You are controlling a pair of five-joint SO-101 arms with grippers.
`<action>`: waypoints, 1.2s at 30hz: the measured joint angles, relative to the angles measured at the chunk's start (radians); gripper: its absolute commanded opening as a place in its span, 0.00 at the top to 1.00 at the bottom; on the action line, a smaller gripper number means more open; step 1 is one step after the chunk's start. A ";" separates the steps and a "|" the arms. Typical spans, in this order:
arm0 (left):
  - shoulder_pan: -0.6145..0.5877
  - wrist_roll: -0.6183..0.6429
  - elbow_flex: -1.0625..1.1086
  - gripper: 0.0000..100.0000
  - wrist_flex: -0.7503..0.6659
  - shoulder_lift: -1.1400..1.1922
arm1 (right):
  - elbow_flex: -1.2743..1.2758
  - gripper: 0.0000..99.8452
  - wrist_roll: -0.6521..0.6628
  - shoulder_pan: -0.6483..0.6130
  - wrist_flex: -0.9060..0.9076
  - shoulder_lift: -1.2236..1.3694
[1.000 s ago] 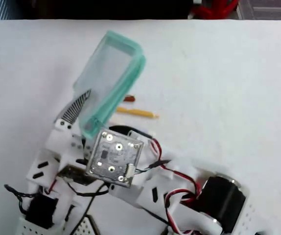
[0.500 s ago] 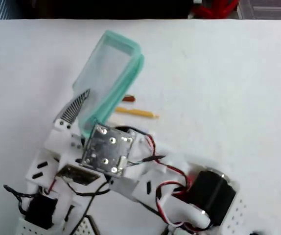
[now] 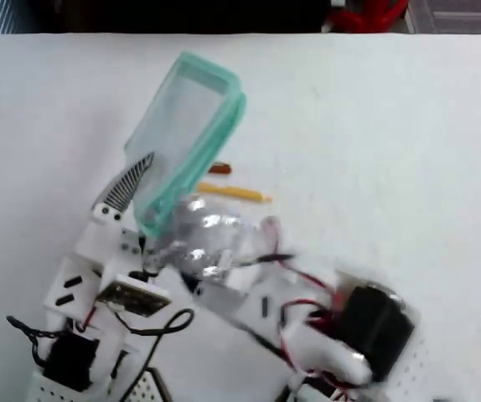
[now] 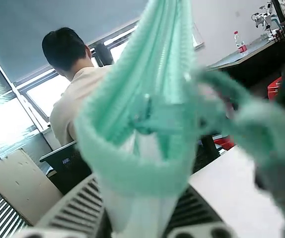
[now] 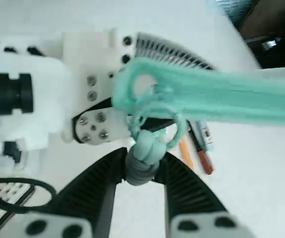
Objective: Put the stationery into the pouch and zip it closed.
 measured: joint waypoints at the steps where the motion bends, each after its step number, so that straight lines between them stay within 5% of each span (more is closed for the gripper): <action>1: 0.000 0.000 0.000 0.98 0.000 0.000 | -0.026 0.98 0.000 0.028 -0.003 -0.021; 7: 0.008 0.000 -0.002 0.98 0.018 0.000 | -0.064 0.98 0.052 0.201 -0.055 -0.055; 18: 0.031 0.000 -0.132 0.98 0.310 -0.003 | -0.066 0.98 0.064 0.514 -0.189 -0.058; 29: 0.040 0.000 -0.262 0.98 0.454 -0.006 | -0.066 0.98 0.066 0.703 -0.302 0.032; 36: 0.084 0.002 -0.408 0.98 0.611 -0.002 | -0.068 0.98 0.066 0.710 -0.308 0.219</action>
